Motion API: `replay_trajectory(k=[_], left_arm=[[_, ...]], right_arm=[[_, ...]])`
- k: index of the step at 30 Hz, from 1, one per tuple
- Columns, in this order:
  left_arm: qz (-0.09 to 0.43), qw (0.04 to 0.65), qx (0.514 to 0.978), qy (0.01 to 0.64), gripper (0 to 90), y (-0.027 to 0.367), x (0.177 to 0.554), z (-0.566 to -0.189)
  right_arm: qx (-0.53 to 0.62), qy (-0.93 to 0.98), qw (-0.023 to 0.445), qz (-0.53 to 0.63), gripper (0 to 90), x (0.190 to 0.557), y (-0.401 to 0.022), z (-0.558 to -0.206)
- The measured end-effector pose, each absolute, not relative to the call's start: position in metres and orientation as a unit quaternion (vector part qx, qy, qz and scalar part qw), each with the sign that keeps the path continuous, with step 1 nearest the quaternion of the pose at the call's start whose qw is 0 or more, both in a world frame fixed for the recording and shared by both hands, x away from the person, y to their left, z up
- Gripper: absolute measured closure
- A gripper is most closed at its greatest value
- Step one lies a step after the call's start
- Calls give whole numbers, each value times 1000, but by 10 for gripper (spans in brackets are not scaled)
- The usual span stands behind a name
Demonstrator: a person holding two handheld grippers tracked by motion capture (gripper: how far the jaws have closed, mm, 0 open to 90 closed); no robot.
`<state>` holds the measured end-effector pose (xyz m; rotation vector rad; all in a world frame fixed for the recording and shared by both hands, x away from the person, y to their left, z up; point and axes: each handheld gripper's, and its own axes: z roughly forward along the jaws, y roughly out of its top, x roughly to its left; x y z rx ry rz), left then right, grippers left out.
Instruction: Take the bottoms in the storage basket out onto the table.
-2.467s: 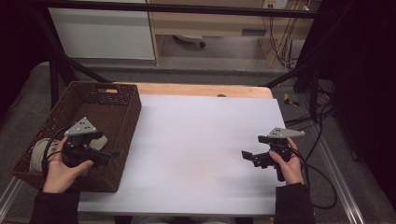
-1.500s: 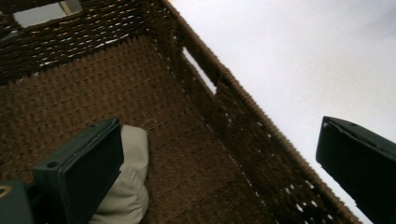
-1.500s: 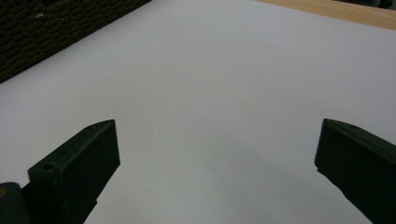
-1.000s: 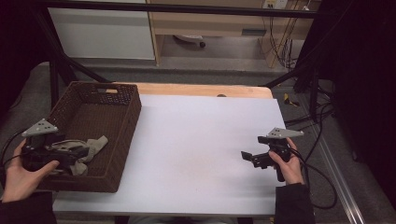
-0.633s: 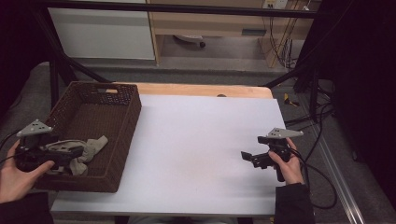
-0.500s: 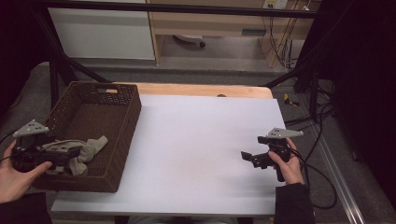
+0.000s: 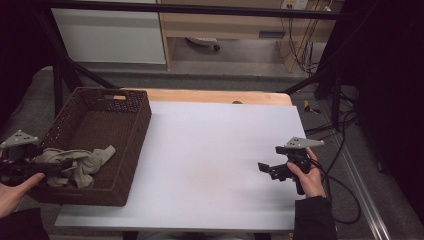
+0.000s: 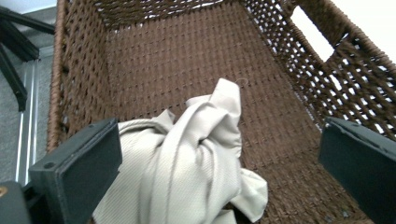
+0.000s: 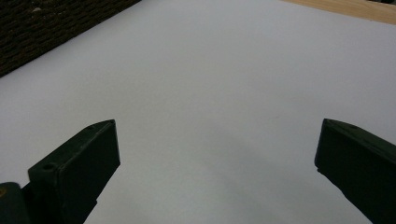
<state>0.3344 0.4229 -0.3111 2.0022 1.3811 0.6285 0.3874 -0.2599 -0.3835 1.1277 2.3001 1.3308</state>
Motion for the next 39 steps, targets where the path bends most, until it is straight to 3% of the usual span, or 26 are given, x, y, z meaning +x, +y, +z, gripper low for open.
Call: replay_trajectory(k=[22,39], left_arm=[[246,276,745,555,0,443,338,-326],[215,242,759,564,25,443,347,-343]], right_arm=[[387,791,127,457,7,387,-260,-384],[388,792,125,455,7,387,-260,-384]])
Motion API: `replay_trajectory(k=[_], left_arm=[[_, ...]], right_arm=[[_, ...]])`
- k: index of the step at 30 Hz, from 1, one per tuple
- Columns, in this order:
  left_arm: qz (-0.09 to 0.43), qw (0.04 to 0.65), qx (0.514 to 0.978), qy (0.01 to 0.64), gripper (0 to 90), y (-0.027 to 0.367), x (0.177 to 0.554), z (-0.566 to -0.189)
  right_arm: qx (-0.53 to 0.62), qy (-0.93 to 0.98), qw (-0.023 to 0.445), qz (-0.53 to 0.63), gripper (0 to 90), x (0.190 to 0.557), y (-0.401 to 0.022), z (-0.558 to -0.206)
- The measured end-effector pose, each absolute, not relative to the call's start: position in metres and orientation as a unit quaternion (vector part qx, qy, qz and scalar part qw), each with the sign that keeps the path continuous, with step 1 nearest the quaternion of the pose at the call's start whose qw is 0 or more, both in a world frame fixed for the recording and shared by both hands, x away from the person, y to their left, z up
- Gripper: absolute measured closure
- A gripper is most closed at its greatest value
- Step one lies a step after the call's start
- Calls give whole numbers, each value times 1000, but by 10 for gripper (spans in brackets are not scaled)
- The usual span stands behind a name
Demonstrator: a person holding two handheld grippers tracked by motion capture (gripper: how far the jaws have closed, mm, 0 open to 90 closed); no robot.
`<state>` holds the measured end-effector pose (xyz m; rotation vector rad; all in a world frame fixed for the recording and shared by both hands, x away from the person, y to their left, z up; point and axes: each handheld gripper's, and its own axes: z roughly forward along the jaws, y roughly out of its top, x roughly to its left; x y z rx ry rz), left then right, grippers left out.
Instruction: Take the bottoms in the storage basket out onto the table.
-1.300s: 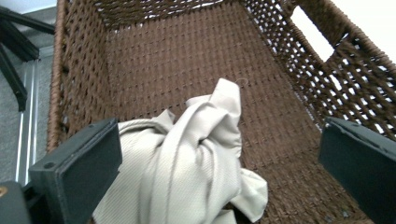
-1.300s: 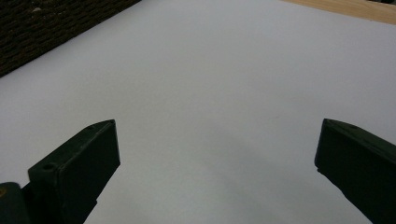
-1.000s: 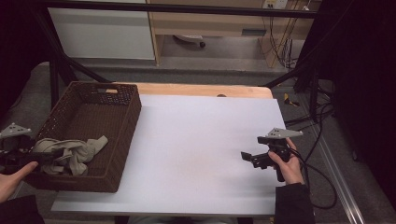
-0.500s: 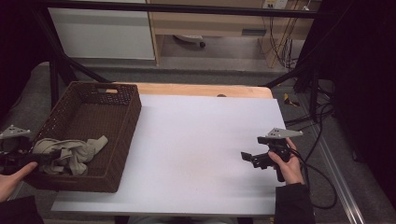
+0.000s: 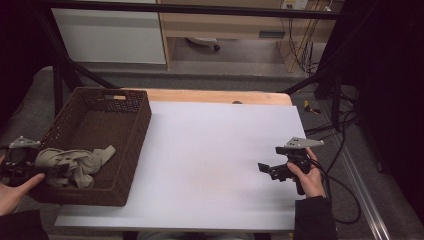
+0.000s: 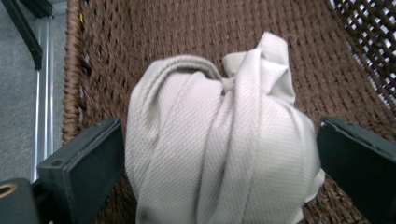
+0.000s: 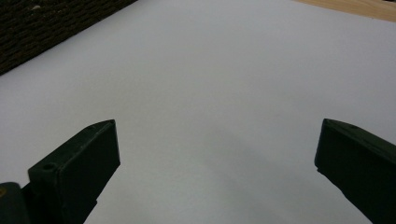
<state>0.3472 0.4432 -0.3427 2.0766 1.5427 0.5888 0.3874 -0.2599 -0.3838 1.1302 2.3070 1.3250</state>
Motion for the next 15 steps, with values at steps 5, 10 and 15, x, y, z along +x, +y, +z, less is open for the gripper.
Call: replay_trajectory(k=[5,10,15], left_arm=[[206,229,763,568,85,443,349,-347],[197,223,767,568,147,442,350,-349],[192,228,766,570,197,442,349,-349]], right_arm=[[388,792,124,455,7,387,-260,-384],[388,793,124,454,7,387,-260,-384],[387,793,124,453,7,387,-259,-384]])
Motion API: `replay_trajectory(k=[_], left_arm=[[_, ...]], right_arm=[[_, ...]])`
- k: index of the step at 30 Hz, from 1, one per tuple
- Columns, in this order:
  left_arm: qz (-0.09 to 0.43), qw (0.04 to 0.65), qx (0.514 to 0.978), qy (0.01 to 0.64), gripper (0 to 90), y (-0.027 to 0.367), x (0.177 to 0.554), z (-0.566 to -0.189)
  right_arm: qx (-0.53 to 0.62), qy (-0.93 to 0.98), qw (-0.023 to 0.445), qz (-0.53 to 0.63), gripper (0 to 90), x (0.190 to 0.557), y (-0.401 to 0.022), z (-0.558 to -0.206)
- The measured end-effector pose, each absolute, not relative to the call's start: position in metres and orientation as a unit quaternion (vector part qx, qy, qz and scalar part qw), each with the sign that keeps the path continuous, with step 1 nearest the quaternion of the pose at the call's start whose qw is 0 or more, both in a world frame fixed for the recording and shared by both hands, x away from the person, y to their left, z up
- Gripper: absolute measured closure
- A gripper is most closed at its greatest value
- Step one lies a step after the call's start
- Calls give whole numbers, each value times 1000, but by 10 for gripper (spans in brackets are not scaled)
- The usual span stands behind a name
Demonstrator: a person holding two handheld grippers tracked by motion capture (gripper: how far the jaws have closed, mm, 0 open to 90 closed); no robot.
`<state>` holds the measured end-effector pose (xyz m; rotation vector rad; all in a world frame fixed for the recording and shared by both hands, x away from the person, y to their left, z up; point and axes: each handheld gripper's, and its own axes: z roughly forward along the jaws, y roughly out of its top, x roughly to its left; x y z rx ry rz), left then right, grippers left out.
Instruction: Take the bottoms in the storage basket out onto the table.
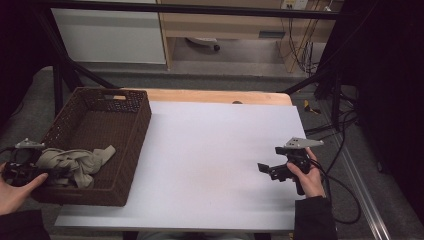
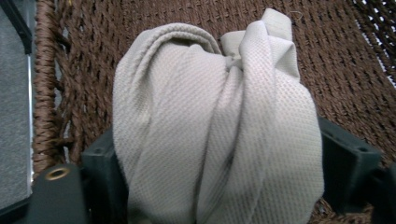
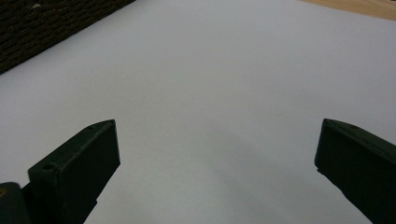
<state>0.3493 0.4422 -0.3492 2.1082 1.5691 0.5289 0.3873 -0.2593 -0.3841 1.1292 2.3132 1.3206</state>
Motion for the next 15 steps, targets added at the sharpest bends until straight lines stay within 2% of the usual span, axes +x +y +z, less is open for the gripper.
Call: replay_trajectory(k=[7,12,15], left_arm=[[176,234,760,580,301,442,349,-348],[158,235,756,590,438,443,349,-348],[154,232,757,592,467,442,350,-348]], right_arm=[[388,793,123,453,7,387,-259,-384],[388,793,123,453,7,387,-259,-384],[387,794,124,453,7,387,-259,-384]])
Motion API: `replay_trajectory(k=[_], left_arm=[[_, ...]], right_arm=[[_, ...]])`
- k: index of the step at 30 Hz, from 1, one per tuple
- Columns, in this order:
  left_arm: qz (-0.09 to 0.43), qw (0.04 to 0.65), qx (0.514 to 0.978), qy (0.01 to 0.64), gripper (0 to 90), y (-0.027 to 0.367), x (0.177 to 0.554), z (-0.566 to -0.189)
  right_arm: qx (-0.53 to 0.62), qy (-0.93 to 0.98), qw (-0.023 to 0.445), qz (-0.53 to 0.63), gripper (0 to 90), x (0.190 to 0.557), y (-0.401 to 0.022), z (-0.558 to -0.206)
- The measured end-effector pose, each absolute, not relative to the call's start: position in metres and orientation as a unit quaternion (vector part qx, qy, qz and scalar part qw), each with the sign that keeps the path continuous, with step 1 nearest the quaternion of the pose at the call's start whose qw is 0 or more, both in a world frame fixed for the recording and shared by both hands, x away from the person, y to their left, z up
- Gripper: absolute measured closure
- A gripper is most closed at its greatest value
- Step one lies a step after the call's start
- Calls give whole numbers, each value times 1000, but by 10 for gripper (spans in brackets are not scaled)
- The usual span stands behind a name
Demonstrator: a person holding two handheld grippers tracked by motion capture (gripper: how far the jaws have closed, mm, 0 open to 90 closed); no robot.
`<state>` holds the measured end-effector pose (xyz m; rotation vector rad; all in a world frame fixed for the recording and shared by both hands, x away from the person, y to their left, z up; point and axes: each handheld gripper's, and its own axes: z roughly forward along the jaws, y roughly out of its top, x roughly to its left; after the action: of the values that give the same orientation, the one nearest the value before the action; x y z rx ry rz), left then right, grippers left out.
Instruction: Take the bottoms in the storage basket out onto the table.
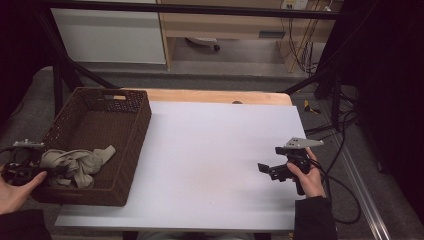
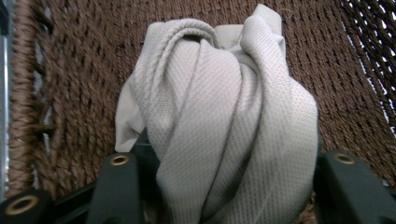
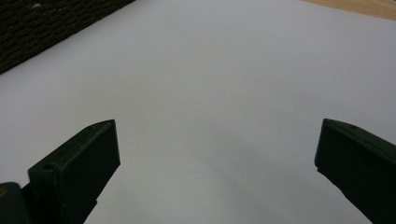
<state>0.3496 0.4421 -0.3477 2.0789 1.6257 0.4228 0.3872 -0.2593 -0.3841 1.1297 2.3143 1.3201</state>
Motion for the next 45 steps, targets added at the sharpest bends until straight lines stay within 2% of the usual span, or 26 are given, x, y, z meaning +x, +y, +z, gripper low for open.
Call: replay_trajectory(k=[15,45], left_arm=[[157,217,764,587,600,437,350,-345],[166,255,757,578,629,441,344,-330]], right_arm=[[388,793,123,453,7,387,-259,-384],[388,792,124,454,7,387,-260,-384]])
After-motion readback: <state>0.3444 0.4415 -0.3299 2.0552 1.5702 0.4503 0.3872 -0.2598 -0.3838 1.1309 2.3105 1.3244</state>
